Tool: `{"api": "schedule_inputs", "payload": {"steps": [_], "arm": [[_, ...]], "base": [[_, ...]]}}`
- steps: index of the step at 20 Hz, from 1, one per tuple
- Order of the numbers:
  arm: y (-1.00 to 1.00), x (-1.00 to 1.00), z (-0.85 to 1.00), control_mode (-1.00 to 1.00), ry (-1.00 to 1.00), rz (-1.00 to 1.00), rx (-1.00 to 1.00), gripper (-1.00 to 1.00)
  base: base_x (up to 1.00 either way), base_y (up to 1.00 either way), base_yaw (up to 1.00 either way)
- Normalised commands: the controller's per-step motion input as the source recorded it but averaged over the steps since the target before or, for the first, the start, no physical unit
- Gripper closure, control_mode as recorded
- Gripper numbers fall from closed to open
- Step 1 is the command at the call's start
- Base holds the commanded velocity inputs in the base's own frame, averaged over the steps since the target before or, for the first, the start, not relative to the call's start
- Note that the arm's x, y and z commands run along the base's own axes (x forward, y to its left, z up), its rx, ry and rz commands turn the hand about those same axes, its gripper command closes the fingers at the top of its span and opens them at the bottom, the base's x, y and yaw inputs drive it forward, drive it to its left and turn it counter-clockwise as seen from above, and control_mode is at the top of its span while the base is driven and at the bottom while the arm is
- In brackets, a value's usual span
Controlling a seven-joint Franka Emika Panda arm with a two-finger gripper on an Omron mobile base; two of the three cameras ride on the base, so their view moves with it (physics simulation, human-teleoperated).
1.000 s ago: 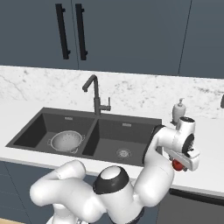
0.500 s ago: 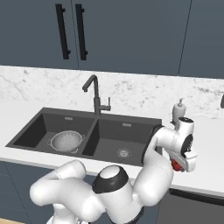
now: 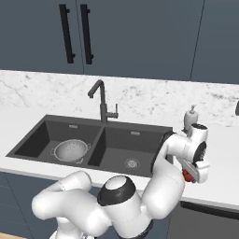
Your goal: Put the colander in the sink, put the apple in the colander, and turn on the sink faucet and pour water over the colander.
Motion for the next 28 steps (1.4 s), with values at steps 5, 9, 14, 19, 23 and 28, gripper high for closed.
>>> {"api": "schedule_inputs", "payload": {"steps": [5, 9, 14, 19, 23, 28], "arm": [[0.57, -0.41, 0.48, -1.0, 0.0, 0.22, 0.0, 1.0], [0.86, -0.29, 0.4, -1.0, 0.0, 0.44, -0.19, 1.0], [0.96, -0.19, 0.4, -1.0, -0.03, 0.47, -0.23, 1.0], [0.94, -0.19, 0.33, -1.0, -0.16, 0.42, -0.15, 1.0], [0.91, -0.07, 0.26, -1.0, -0.18, 0.39, 0.0, 1.0], [0.96, -0.01, 0.18, -1.0, -0.05, 0.3, 0.1, 1.0]], "base": [[0.0, 0.0, 0.0], [0.0, 0.0, 0.0], [0.0, 0.0, 0.0], [0.0, 0.0, 0.0], [0.0, 0.0, 0.0], [0.0, 0.0, 0.0]]}}
